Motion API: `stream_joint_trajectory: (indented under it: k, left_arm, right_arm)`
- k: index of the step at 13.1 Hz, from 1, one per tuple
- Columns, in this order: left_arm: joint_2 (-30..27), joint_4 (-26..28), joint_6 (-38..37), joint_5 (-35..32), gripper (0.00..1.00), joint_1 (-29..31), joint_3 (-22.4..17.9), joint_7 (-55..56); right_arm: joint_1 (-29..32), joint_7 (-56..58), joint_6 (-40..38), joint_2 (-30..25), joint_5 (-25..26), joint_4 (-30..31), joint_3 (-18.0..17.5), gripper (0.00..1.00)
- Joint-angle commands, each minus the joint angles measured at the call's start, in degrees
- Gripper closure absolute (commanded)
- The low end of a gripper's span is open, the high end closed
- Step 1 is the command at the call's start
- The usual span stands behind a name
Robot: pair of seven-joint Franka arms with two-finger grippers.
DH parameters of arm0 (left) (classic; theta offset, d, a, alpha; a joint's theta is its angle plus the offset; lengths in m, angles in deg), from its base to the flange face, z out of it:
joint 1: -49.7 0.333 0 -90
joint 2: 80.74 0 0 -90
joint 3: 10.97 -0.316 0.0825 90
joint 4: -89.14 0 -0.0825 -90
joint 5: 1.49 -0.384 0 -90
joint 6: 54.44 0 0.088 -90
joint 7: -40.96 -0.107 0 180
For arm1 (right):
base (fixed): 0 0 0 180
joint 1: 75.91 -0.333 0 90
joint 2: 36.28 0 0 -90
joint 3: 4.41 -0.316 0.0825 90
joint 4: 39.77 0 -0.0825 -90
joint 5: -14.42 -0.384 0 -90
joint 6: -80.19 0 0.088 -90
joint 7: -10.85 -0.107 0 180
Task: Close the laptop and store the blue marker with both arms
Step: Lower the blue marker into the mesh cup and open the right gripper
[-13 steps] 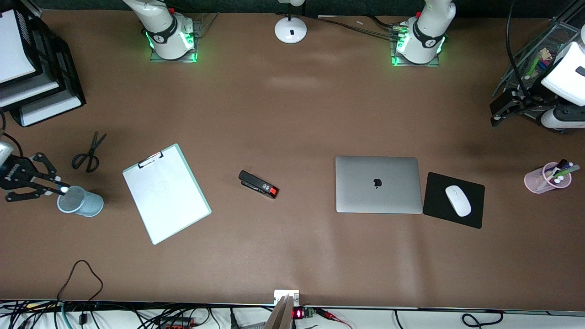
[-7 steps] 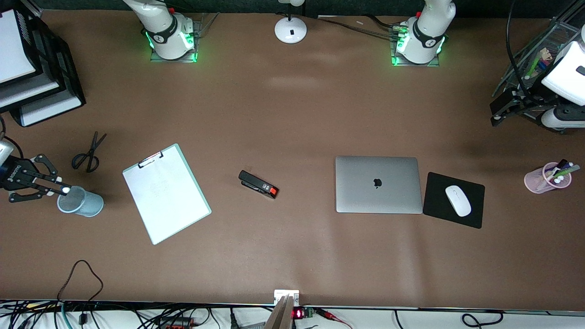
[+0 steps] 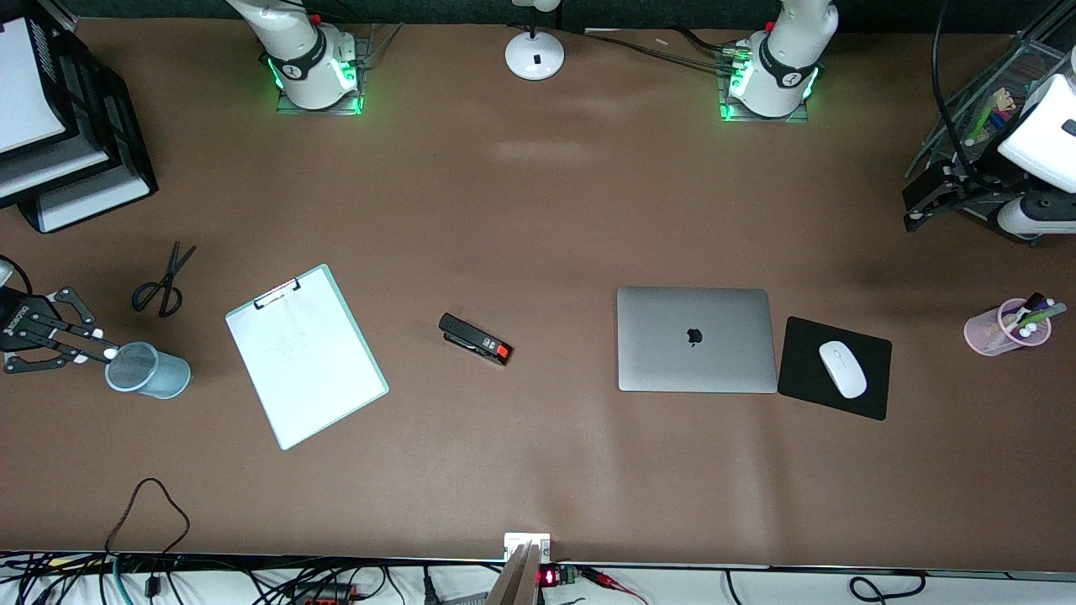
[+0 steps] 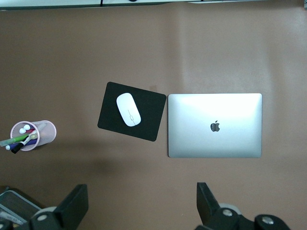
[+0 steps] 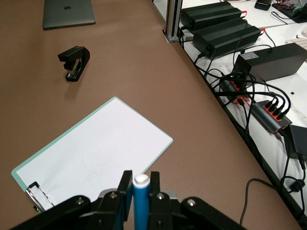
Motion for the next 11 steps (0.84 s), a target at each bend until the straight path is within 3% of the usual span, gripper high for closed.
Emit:
stream_joint_trajectory:
  k: [1,7,11]
  left_arm:
    - [-1.30,0.75,-0.36,0.99,0.00,0.95,0.23,-1.47]
    - [-0.60,-0.82,-0.09,0.81,0.00,0.95,0.06,-1.47]
    - [-0.59,-0.84,-1.84,0.90,0.00,0.95,-0.03,-1.47]
  right_arm:
    - [1.58,1.87,-1.03,3.02,-1.78,-3.93,-0.82,1.00]
    - [2.90,5.73,-1.29,6.45,-5.12,-5.61,-0.99,1.00]
    - [4.04,6.88,-6.11,7.16,-5.13,-5.61,-0.99,1.00]
